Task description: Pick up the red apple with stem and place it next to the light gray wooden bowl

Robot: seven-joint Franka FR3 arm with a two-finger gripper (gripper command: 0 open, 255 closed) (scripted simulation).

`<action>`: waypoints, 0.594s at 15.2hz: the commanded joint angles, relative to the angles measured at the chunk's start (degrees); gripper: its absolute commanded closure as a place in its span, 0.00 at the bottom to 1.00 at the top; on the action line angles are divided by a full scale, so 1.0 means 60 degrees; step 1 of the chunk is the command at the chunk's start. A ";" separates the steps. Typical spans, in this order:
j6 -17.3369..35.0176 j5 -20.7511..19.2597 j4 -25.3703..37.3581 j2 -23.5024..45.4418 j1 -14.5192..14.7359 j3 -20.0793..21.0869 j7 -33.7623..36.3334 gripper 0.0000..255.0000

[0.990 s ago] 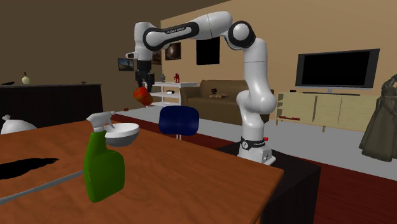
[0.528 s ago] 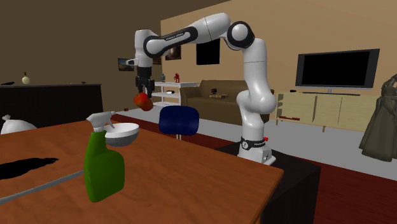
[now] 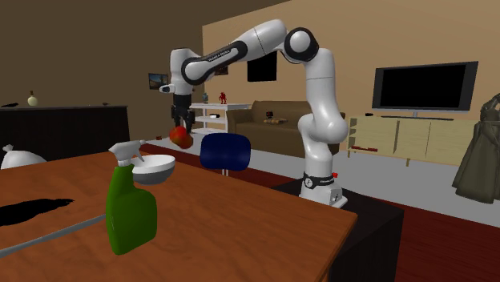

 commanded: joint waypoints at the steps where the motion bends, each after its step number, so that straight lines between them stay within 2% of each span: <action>1: 0.0268 0.0014 -0.0200 0.0067 -0.0009 -0.0003 0.0015 1.00; 9: 0.1239 0.0118 -0.0828 0.0435 -0.0053 -0.0005 0.0042 1.00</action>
